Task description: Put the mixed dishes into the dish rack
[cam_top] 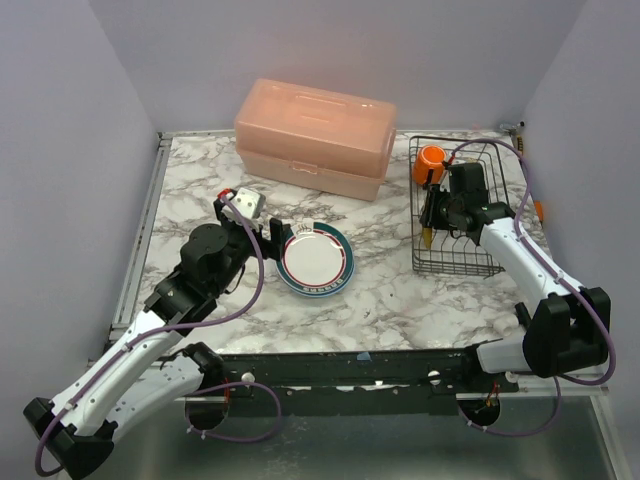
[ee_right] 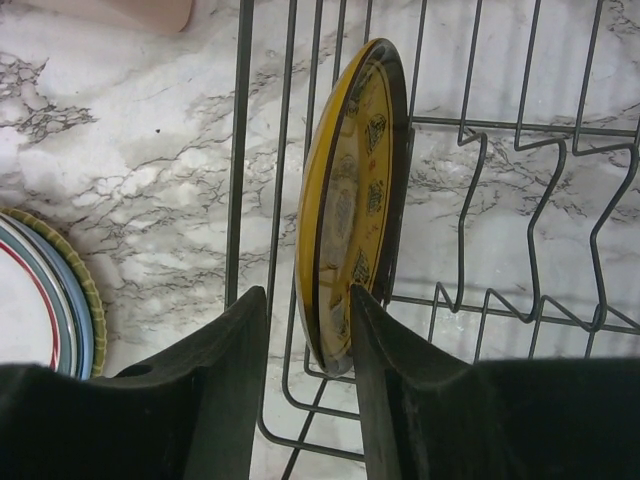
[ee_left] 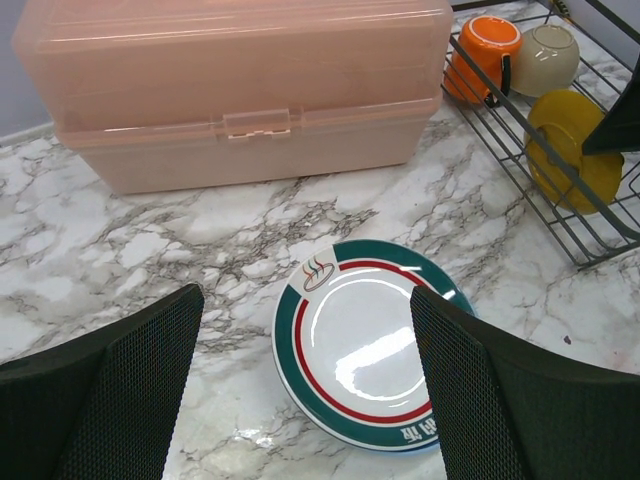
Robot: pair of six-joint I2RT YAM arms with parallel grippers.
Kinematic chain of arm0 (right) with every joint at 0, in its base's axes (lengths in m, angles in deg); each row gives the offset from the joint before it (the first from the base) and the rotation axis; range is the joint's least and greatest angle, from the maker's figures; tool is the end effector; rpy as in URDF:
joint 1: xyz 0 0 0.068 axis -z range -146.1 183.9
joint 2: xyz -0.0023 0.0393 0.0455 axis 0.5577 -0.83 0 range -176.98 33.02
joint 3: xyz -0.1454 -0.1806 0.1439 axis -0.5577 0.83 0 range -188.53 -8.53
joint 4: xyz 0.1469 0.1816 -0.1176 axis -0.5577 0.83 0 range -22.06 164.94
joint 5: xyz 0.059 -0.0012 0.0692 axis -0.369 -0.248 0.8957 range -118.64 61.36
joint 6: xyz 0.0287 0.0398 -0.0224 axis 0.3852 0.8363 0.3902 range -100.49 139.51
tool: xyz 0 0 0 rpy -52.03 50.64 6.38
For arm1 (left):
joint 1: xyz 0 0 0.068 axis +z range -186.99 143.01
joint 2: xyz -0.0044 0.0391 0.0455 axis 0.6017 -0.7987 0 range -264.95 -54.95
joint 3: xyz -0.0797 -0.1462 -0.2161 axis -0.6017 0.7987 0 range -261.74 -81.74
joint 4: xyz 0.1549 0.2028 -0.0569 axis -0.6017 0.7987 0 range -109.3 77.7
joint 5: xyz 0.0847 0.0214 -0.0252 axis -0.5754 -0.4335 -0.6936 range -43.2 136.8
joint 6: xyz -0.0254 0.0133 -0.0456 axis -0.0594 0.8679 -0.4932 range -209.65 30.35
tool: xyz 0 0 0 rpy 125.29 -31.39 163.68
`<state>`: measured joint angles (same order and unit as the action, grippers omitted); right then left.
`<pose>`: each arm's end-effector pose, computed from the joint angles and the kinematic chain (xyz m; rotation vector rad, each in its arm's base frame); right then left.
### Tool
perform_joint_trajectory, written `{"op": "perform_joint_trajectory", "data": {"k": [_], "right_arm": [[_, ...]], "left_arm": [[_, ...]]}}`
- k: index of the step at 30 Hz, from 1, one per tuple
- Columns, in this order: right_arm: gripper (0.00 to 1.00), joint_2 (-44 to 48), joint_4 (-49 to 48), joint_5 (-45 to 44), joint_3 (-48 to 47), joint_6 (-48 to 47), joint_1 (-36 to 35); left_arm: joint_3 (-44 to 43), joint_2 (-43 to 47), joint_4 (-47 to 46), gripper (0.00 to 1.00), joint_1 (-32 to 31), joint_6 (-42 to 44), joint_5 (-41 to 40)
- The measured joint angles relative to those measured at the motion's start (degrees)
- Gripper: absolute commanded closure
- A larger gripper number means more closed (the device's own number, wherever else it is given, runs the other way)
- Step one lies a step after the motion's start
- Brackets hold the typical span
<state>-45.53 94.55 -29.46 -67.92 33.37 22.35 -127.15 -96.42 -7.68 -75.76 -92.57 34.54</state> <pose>0.2894 0.0586 0.2700 0.0550 2.3776 0.1961 0.1375 -0.1008 0.3505 0.3729 1.6738 -0.3598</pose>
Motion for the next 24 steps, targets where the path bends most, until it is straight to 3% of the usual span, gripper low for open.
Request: {"op": "perform_joint_trajectory", "data": {"k": [3,13,24], "right_arm": [[0.56,0.00,-0.04,0.02,0.09,0.02,0.00],[0.37,4.26,-0.20,0.87,1.68,0.04,0.00],[0.30,11.96,-2.99,2.82,4.37,0.11,0.00]], "left_arm": [[0.00,-0.52,-0.02,0.16,-0.02,0.15,-0.31],[0.00,-2.40,0.02,0.16,-0.37,0.20,-0.52],[0.00,-3.72,0.09,0.16,-0.37,0.28,-1.38]]}}
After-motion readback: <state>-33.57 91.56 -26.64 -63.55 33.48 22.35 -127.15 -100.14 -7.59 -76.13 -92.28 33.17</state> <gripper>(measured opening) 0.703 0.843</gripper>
